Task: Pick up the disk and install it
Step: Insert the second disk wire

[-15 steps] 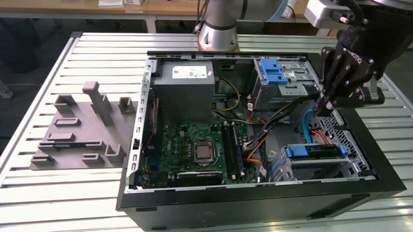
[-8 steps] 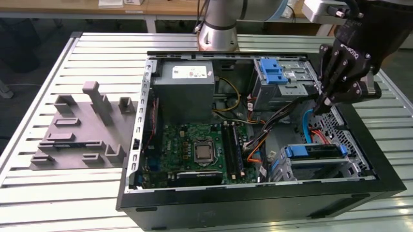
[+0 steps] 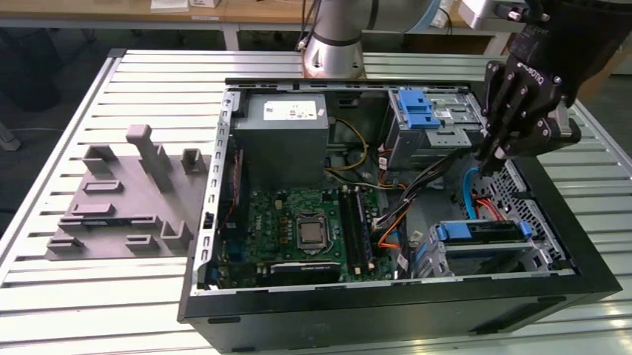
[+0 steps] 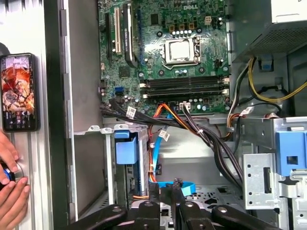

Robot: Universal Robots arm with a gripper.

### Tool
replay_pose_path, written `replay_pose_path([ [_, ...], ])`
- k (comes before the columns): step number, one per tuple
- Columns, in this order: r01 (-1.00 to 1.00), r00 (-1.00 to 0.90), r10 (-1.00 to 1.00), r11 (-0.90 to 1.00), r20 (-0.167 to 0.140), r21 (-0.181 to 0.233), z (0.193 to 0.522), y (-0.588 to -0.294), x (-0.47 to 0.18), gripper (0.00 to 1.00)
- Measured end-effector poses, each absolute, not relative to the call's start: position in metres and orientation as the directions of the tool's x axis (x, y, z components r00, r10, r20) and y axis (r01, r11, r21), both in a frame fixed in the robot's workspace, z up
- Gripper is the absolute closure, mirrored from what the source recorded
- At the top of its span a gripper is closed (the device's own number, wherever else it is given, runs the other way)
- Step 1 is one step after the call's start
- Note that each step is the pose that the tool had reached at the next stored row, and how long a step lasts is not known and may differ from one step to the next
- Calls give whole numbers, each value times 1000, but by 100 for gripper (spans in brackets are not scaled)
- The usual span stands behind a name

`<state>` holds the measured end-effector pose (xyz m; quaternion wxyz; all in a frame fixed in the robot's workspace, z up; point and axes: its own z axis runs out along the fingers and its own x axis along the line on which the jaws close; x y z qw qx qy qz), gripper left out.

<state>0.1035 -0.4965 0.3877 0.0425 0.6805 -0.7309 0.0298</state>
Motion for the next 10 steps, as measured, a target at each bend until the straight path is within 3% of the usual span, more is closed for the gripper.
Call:
replay_pose_path([
  [10,-997,-70,-992,72,103,14,382,-492,103,69],
])
